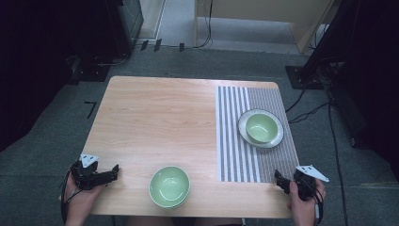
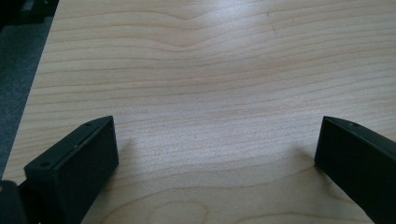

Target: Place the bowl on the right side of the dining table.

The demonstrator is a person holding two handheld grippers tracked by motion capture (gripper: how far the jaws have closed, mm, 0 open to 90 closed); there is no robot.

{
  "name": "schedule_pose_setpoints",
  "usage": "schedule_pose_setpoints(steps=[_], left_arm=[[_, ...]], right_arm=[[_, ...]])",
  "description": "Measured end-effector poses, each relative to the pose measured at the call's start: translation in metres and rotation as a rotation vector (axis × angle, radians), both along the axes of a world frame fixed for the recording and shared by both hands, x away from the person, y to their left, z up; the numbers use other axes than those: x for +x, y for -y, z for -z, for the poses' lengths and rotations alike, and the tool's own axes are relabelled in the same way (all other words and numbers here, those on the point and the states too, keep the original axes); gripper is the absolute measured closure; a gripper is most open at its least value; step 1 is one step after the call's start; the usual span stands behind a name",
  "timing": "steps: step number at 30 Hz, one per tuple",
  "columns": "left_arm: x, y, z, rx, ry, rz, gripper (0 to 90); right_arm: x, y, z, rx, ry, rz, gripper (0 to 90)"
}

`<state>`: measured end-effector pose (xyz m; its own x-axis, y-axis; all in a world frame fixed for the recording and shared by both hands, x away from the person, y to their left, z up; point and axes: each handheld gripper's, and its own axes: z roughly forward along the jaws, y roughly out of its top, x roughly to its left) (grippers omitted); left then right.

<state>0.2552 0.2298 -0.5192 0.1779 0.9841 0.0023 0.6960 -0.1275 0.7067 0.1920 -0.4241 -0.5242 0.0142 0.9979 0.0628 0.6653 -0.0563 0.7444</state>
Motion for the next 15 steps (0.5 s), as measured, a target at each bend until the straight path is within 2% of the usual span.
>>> schedule_pose_setpoints(steps=[4, 15], left_arm=[[0.0000, 0.0000, 0.0000, 0.000, 0.000, 0.000, 0.0], [0.0000, 0.0000, 0.0000, 0.000, 0.000, -0.001, 0.0]], right_arm=[[0.0011, -0.0033, 0.0004, -0.035, -0.010, -0.002, 16.0], [0.0012, -0.0034, 0.0005, -0.036, -0.010, -0.002, 15.9]])
